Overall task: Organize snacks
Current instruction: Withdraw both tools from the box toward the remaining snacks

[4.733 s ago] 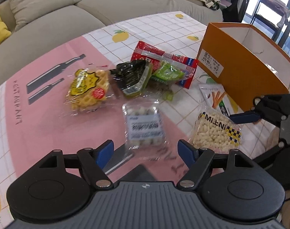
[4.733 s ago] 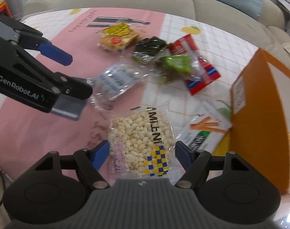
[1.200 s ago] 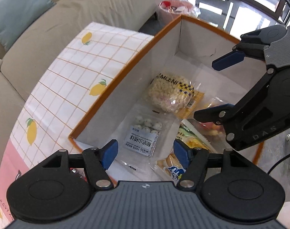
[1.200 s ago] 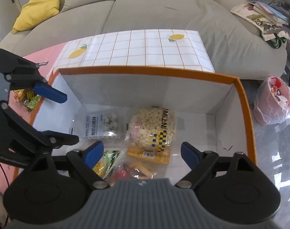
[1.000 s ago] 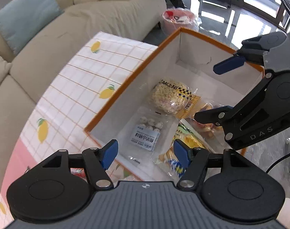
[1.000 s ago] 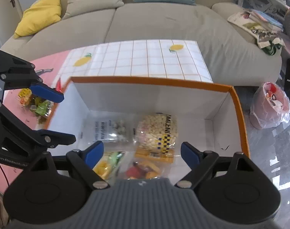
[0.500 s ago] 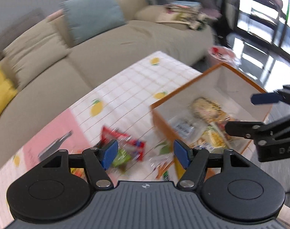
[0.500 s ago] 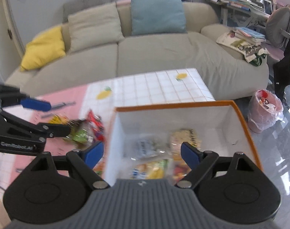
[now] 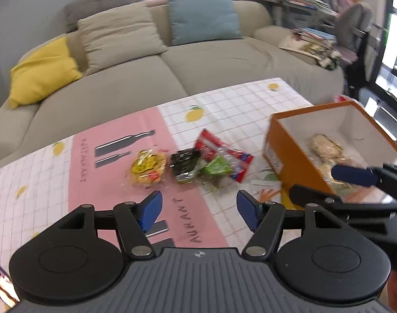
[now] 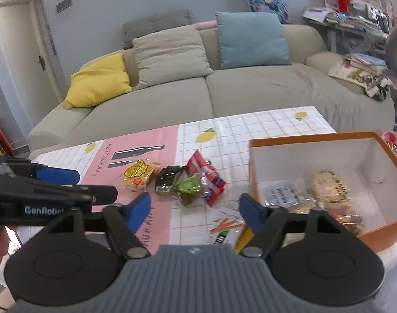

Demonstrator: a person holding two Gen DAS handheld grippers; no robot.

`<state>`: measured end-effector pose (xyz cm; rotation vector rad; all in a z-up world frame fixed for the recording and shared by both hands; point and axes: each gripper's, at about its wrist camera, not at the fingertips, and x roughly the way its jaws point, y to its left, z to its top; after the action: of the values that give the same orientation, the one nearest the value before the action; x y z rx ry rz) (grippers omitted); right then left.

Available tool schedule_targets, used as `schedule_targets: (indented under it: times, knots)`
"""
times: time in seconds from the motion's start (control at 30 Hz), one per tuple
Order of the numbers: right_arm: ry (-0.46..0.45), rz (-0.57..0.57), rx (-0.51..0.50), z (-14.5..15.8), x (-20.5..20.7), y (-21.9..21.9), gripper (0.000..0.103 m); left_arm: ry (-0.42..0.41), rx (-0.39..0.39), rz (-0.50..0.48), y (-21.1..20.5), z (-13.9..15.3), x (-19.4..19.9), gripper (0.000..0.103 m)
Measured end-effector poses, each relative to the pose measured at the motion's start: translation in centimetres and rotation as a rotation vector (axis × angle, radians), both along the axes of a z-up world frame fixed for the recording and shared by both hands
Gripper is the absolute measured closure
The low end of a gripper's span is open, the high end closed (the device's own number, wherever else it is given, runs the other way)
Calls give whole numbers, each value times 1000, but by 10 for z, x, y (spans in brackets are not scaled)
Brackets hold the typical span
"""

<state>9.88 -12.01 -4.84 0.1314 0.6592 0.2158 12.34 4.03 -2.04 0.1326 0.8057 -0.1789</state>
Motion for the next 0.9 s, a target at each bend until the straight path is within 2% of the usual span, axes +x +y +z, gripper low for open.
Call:
schedule_targets:
  times: [0.13, 0.3, 0.6, 0.77, 0.9]
  knots:
    - [6, 14, -32, -19, 5, 15, 40, 26, -74, 36, 19, -17, 2, 26]
    - [-5, 31, -86, -33, 14, 24, 41, 36, -72, 56, 33, -37, 10, 26]
    - [15, 31, -127, -65, 63, 29, 51, 19, -156, 28, 49, -63, 47, 26]
    - [31, 57, -126, -82, 92, 37, 51, 0, -106, 15, 49, -76, 75, 25]
    - [9, 107, -144, -89, 111, 48, 51, -20, -89, 9, 54, -85, 96, 17]
